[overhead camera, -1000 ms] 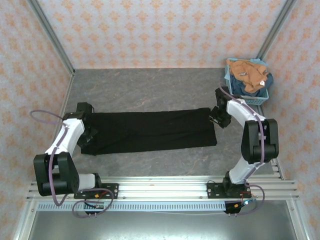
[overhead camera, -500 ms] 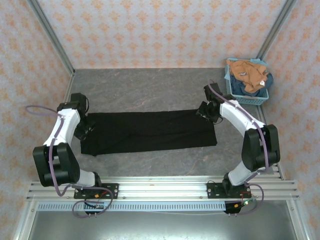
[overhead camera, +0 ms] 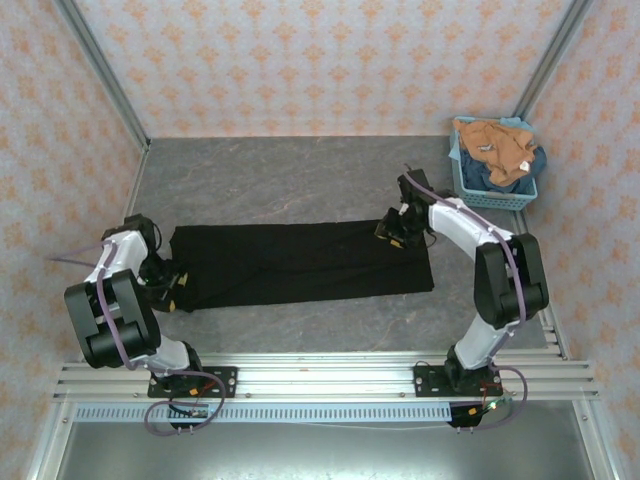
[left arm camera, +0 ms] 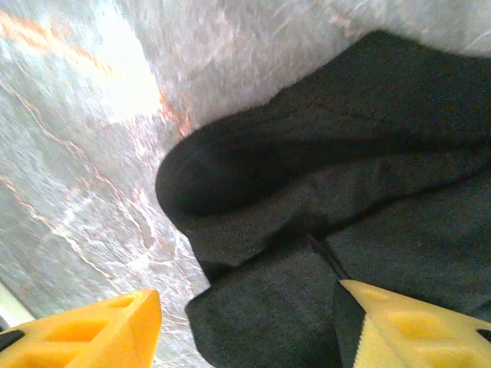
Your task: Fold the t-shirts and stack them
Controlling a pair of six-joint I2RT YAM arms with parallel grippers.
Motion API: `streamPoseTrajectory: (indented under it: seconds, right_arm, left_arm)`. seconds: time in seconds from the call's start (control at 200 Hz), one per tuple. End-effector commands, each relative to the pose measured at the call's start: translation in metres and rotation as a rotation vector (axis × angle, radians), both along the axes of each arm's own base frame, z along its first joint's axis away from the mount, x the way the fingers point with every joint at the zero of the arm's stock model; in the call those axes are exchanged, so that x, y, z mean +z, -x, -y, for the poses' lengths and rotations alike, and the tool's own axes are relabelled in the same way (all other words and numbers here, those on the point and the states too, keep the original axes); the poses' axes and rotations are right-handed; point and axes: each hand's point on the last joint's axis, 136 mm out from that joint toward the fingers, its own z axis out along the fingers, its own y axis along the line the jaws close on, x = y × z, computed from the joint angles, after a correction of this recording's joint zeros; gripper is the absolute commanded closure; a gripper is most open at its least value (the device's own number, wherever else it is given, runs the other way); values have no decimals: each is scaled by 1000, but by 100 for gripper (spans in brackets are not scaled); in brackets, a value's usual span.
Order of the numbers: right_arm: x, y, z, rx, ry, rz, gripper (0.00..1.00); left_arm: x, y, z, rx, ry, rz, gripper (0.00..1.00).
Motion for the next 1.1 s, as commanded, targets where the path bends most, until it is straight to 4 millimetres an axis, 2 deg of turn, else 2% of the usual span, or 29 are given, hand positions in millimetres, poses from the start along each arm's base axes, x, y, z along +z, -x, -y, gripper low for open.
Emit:
streamPoseTrajectory:
  seconds: [0.0,0.155,0.23,0.38,0.51,0.575,0.721,0.906,1.096]
  right_arm:
    - [-11,-10,-11,15,-37,-25,62]
    - [-51,-11,11,-36,66,-181,67]
    - [-67,-3,32,-77,142,-280,69]
    - [-75,9,92,-220,255,-367,70]
    - [-65,8,138,-338,282,-342,70]
    - [-56,-4,137,-320,230,-286,69]
    - [-39,-27,114,-235,141,-204,66]
    - [-25,-29,112,-215,184,-166,66]
    - [-27,-25,109,-201,190,-173,66]
  left_arm:
    - [-2,-1,4,128,5,32,40]
    - [-11,-13,-4,117,-4,24,50]
    - [-17,-20,0,100,11,12,52]
    - [-18,-55,24,-15,24,45,51]
    - [-11,-85,54,-136,44,61,45]
    - [-2,-87,56,-180,1,41,43]
    - [6,-79,55,-160,-34,59,44]
    - [8,-82,73,-102,30,114,45]
    - [7,-98,85,-100,43,142,45]
